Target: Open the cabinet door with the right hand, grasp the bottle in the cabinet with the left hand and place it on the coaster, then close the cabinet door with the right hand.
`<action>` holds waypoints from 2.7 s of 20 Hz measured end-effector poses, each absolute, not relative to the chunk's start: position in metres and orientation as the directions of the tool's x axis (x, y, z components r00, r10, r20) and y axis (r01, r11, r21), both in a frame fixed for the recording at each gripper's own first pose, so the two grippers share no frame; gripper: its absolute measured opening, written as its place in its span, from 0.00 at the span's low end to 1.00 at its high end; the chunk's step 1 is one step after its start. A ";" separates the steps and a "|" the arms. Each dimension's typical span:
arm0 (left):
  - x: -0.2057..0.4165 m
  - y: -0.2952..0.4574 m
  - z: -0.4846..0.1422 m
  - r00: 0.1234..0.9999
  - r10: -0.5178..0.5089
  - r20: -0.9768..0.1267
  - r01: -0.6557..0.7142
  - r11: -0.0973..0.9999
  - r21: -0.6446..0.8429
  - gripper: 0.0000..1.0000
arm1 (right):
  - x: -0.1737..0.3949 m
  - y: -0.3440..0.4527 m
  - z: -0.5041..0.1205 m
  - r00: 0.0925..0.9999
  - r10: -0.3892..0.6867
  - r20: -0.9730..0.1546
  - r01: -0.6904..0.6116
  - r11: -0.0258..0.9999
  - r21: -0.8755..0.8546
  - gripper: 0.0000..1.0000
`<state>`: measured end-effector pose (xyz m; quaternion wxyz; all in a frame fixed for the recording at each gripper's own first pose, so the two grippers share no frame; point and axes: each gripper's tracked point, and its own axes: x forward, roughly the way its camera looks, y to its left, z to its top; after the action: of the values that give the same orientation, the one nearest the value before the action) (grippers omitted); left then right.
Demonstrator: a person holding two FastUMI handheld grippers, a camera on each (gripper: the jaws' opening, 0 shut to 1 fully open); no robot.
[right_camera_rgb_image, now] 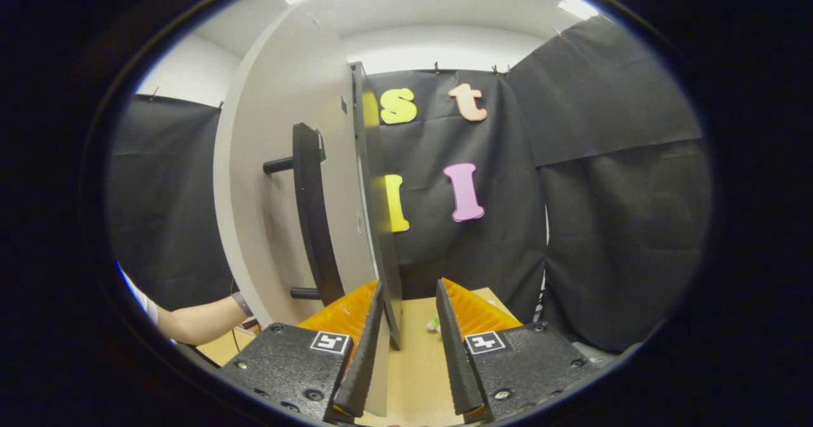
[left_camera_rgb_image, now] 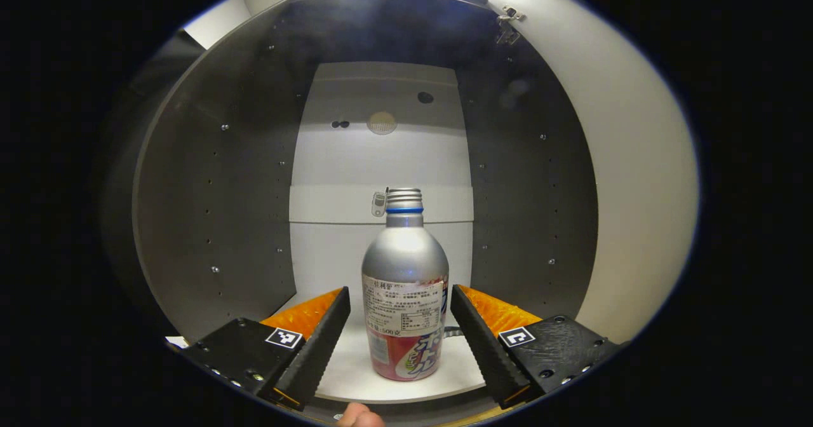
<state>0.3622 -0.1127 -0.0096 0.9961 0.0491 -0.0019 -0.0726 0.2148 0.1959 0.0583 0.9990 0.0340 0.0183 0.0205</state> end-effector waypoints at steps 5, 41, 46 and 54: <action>0.369 -0.123 -0.009 0.985 -0.174 -0.005 0.173 0.981 0.084 0.96 | 0.217 0.193 0.058 0.999 0.030 -0.032 -0.028 0.998 0.063 0.53; 0.061 0.114 -0.157 0.962 0.274 -0.024 -0.271 0.959 0.088 0.76 | 0.225 0.193 0.063 0.999 0.050 0.014 -0.051 0.998 0.031 0.53; 0.050 0.128 -0.206 0.942 0.310 -0.125 -0.295 0.947 0.126 0.77 | 0.225 0.196 0.064 0.998 0.055 0.017 -0.056 0.997 0.052 0.53; 0.049 0.163 -0.264 0.901 0.377 -0.214 -0.362 0.926 0.107 0.77 | 0.222 0.187 0.058 1.000 0.007 -0.024 -0.007 1.000 0.025 0.53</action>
<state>0.0490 0.1627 -0.2645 0.9745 0.0325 0.1159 0.1894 0.2221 0.1866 0.0578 0.9998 0.0123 0.0120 0.0036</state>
